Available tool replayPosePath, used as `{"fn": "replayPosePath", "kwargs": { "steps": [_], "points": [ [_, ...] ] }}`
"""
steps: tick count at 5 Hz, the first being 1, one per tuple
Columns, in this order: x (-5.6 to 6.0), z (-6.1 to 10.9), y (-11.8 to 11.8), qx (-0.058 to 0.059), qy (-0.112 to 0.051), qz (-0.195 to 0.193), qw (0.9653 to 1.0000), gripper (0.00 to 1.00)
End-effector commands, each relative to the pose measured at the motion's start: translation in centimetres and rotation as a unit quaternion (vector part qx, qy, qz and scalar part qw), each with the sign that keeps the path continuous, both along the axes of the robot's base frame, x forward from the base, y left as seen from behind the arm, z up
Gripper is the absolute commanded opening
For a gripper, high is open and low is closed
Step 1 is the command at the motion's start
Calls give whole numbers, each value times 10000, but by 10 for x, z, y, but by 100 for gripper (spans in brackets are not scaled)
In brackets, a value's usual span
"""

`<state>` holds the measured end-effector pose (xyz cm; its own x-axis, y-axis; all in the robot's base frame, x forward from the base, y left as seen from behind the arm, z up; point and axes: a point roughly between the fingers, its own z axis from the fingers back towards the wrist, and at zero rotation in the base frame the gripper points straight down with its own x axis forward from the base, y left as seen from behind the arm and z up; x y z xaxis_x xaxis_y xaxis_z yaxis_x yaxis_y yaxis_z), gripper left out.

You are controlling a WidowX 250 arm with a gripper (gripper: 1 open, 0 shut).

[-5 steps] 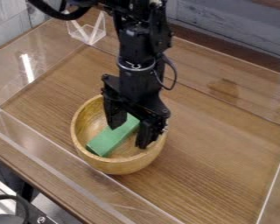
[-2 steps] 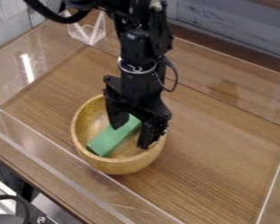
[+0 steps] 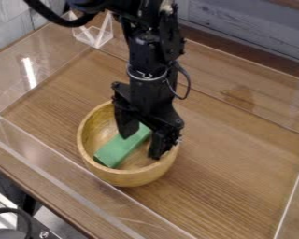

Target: Remove the green block from inside the brown bowl and put it on the table

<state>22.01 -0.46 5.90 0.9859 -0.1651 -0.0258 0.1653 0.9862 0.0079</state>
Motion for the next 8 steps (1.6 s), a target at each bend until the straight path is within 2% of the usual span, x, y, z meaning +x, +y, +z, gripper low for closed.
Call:
{"fn": "replayPosePath", "kwargs": {
  "steps": [1,7,8],
  "points": [
    [5,2,-2,-20,-132,-48,9999,100],
    [7,-7,-3,-130,-6,14,9999,100],
    [8,-14,-3,-145,-8,-1,9999,100]
  ]
}}
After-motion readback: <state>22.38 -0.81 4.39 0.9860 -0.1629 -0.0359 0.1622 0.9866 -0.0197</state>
